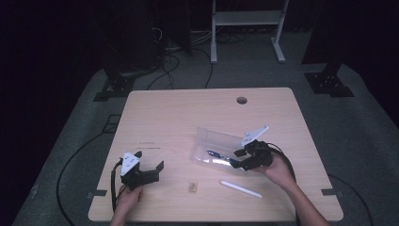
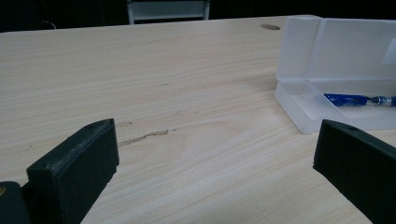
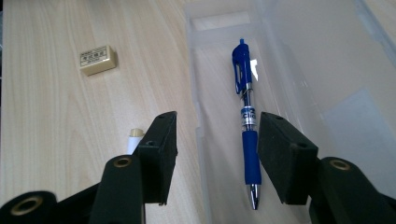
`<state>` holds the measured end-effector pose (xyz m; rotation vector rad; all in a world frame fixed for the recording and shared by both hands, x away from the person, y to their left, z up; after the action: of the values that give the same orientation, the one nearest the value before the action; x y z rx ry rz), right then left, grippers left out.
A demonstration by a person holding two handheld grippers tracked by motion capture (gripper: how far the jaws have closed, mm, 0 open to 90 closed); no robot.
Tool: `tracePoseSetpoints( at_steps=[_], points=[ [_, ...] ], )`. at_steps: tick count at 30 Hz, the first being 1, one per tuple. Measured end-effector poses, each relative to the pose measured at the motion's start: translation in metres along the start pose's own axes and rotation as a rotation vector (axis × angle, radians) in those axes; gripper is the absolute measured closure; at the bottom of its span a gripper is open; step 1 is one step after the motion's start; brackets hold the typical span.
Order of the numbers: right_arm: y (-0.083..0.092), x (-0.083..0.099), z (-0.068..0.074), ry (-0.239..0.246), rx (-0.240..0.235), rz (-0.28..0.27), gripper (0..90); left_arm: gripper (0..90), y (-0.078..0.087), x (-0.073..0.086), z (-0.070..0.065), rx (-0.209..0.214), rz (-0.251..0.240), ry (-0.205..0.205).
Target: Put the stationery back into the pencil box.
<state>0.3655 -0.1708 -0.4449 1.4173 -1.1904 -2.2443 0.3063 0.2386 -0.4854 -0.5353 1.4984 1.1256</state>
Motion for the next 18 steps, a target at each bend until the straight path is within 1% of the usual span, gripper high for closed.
tracePoseSetpoints(
  at_steps=[2, 4, 5, 8, 12, 13, 18],
  points=[
    [0.001, 0.002, 0.001, 0.005, 0.001, -0.001, 45.9, 0.0, 0.000, 0.000, 0.000, 0.000, 0.000, 0.000],
    [0.002, 0.003, 0.002, -0.001, 0.003, 0.002, 44.5, 0.0, 0.000, 0.000, 0.000, 0.000, 0.000, 0.000],
    [0.002, 0.004, 0.002, 0.005, 0.003, -0.001, 44.1, 0.0, 0.000, 0.000, 0.000, 0.000, 0.000, 0.001],
    [0.004, 0.006, 0.004, -0.002, -0.001, -0.004, 43.0, 0.0, 0.000, 0.000, 0.000, 0.001, -0.001, 0.001],
    [0.007, 0.013, 0.007, -0.008, -0.002, -0.005, 41.4, 0.0, 0.000, 0.000, 0.000, 0.000, 0.000, 0.000],
    [0.007, 0.015, 0.007, 0.001, -0.002, -0.007, 41.4, 0.0, 0.000, 0.000, 0.000, 0.000, 0.000, -0.001],
    [0.009, 0.021, 0.010, -0.003, -0.008, -0.010, 40.3, 0.0, 0.000, 0.000, 0.000, -0.001, -0.001, -0.001]
  ],
)
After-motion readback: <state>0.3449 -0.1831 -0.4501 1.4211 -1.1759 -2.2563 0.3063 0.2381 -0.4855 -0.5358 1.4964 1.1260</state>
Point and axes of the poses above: each handheld gripper's, and its own axes: y roughly backward along the jaws, x roughly out of its underside, z roughly to its left, the point moved 1 cm from there along -y, roughly forward along the jaws, and after that the axes turned 8 degrees about -y, right-handed, at the moved point
